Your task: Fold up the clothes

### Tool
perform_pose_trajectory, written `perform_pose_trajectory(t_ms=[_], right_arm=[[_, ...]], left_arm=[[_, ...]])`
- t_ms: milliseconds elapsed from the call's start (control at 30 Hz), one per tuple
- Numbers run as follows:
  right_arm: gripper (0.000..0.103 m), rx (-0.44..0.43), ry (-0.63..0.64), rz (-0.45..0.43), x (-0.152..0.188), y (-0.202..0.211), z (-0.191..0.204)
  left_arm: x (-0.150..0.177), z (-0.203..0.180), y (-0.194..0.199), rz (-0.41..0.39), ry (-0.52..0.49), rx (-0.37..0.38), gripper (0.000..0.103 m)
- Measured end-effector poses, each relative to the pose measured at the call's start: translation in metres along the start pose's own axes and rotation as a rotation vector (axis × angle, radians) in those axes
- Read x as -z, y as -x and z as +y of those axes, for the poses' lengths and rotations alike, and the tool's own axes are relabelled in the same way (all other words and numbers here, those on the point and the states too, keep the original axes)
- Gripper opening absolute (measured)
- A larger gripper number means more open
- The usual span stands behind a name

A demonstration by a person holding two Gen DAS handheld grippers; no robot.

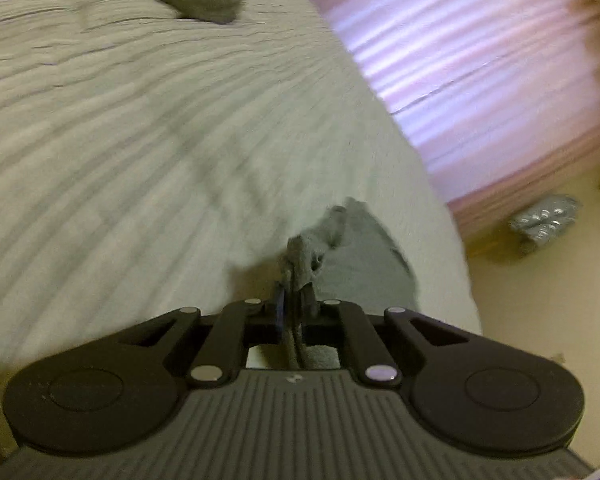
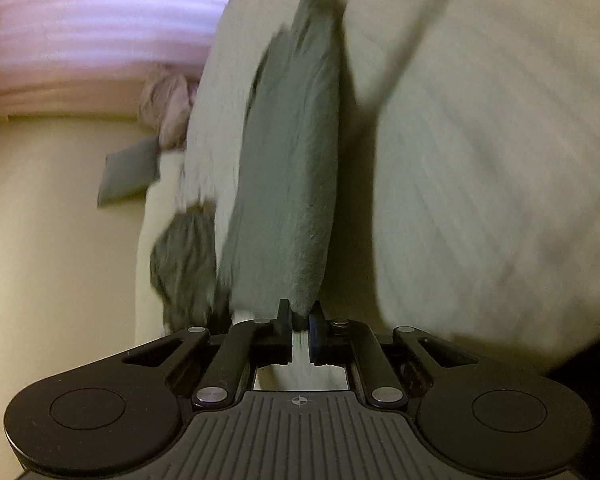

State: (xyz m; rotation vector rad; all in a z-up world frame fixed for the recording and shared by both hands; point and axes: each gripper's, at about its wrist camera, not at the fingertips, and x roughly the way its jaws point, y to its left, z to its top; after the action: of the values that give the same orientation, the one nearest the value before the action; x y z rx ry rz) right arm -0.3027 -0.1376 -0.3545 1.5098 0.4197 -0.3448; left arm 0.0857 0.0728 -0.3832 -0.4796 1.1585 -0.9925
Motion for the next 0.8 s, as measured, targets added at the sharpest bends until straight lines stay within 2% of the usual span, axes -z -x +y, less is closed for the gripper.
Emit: perform_pose_trajectory(t_ms=[67,133,233,267,300,333,433,533,633,667,800], right_arm=[[0.007,0.073,0.005,0.028,0.002,-0.002,-0.005],[0.007,0.102,0.054,0.024,-0.002,0.01,-0.005],[0.008,0.149,0.178,-0.063,-0.018,0.044,0.002],[0.023,0.165,0.216,-0.097,-0.028,0.056,0.005],[0.065,0.181,0.25,-0.13,-0.04,0.066,0.008],[0.08,0.198,0.284,-0.163,-0.054,0.074,0.011],[0.081,0.195,0.37,-0.182,-0.098,0.085,0.018],[0.081,0.115,0.318,-0.117,-0.141,0.077,0.016],[0.067,0.053,0.287,-0.051,-0.171,0.056,0.009],[0.06,0.037,0.268,-0.026,-0.178,0.045,0.005],[0.059,-0.02,0.215,0.055,-0.201,0.004,-0.009]], left_arm=[[0.008,0.008,0.011,-0.009,0.03,0.002,0.009],[0.019,0.013,0.021,-0.027,0.07,0.003,0.013],[0.043,0.015,0.034,-0.014,0.158,0.06,0.02],[0.051,0.013,0.036,-0.001,0.159,0.077,0.02],[0.06,0.007,0.035,0.009,0.154,0.088,0.022],[0.068,0.002,0.033,0.017,0.15,0.099,0.026],[0.083,-0.005,0.022,0.001,0.168,0.102,0.029],[0.091,-0.003,0.009,-0.012,0.219,0.081,0.029],[0.093,0.002,-0.001,-0.043,0.261,0.062,0.029],[0.094,0.003,-0.004,-0.055,0.274,0.066,0.029],[0.094,0.007,-0.01,-0.091,0.301,0.07,0.029]])
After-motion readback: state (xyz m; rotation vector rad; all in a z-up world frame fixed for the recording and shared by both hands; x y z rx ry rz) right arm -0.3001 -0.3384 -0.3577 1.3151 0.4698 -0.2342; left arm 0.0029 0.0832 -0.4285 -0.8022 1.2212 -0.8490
